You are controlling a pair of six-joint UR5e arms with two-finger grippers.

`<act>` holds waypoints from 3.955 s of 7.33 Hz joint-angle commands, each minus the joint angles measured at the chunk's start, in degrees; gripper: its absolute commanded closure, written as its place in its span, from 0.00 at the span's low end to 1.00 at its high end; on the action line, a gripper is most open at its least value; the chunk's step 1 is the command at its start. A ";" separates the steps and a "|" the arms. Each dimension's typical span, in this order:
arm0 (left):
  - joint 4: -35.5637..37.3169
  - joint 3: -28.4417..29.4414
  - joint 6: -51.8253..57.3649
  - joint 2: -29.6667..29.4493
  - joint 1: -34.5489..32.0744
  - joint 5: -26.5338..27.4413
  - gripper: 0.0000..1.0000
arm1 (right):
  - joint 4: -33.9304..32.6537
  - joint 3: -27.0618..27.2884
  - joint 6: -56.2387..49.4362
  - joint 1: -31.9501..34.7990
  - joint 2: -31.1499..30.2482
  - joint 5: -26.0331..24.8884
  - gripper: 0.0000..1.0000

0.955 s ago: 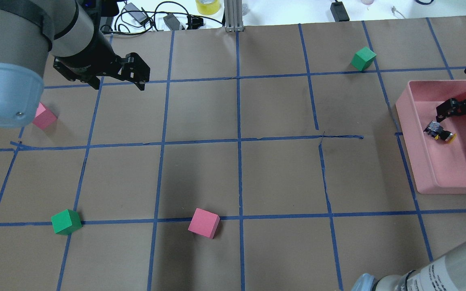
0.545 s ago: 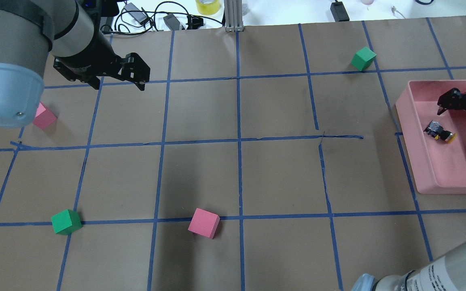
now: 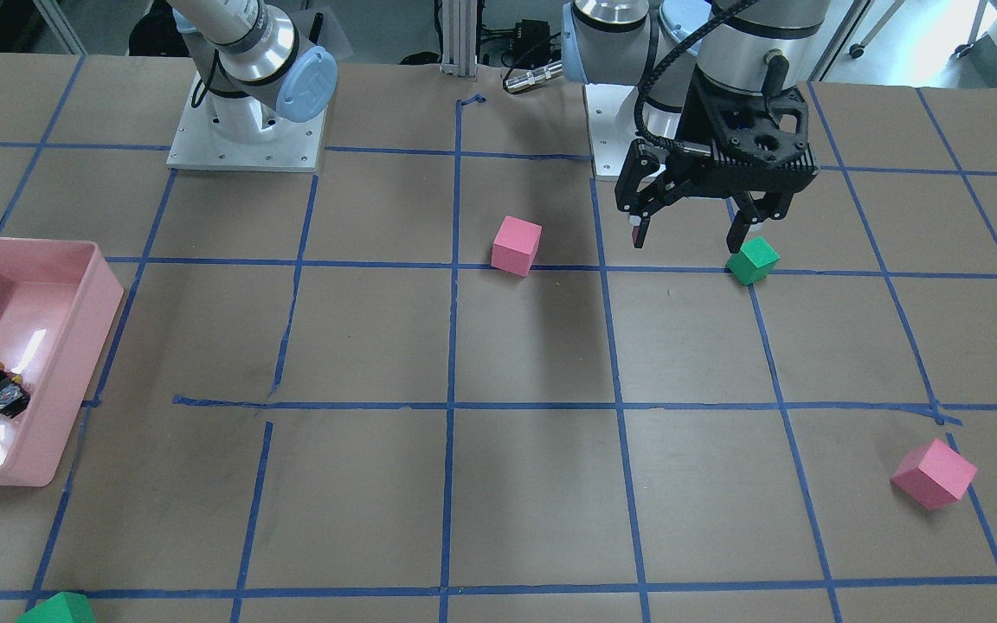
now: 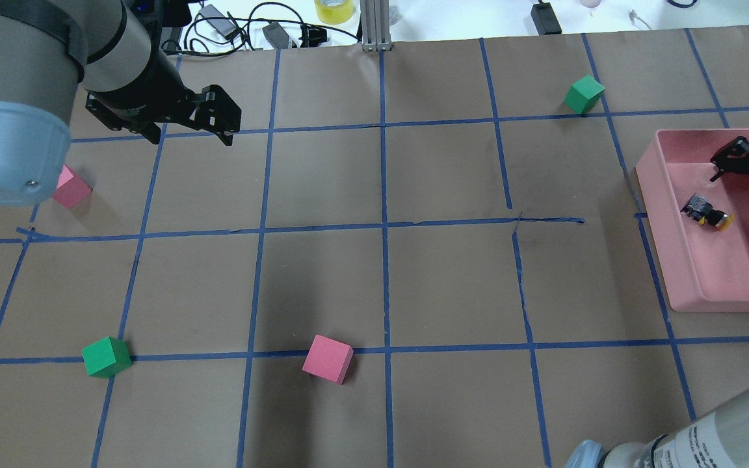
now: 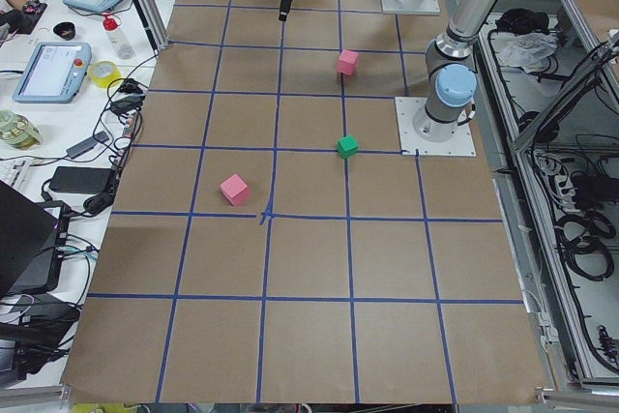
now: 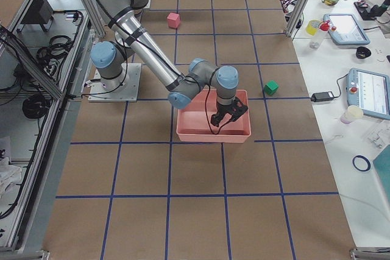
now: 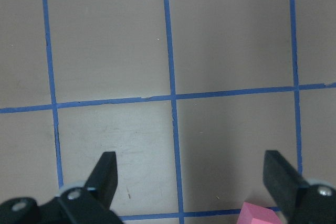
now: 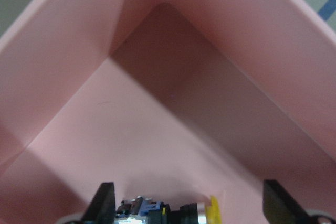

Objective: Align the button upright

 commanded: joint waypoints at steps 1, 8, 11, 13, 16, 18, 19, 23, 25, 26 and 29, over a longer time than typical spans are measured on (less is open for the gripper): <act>0.00 0.00 0.00 0.00 0.00 -0.02 0.00 | 0.19 0.16 6.64 0.06 0.04 -2.07 0.00; 0.00 0.00 0.00 0.00 0.00 0.07 0.00 | 0.10 0.07 13.06 0.24 0.04 -3.49 0.00; 0.00 0.00 0.00 0.00 0.00 0.07 0.00 | 0.10 0.25 13.41 0.41 -0.05 -3.31 0.00; 0.00 0.00 0.00 0.00 0.00 0.07 0.00 | 0.28 0.60 13.68 0.59 -0.14 -3.31 0.00; 0.00 0.00 0.00 0.00 0.00 0.07 0.00 | 0.80 0.25 3.29 0.59 -0.92 -3.22 0.00; 0.00 0.00 0.00 0.00 0.00 0.07 0.00 | 0.54 0.25 -11.65 0.59 -1.02 -2.52 0.00; 0.00 0.00 0.00 0.00 0.00 0.07 0.00 | 0.54 0.34 -19.29 0.59 -1.02 -2.52 0.00; 0.00 0.00 0.00 0.00 0.00 0.07 0.00 | 0.89 0.60 -37.73 2.25 -1.19 0.28 0.00; -0.09 0.00 0.00 0.00 0.00 0.07 0.00 | 0.72 0.34 -54.33 3.40 -1.19 0.90 0.00; 0.00 0.00 0.00 0.00 0.00 0.07 0.00 | 0.45 0.16 -61.31 3.40 -1.19 3.34 0.00; 0.00 0.00 0.00 0.00 0.00 0.07 0.00 | 0.72 0.16 -76.45 3.49 -1.19 3.72 0.00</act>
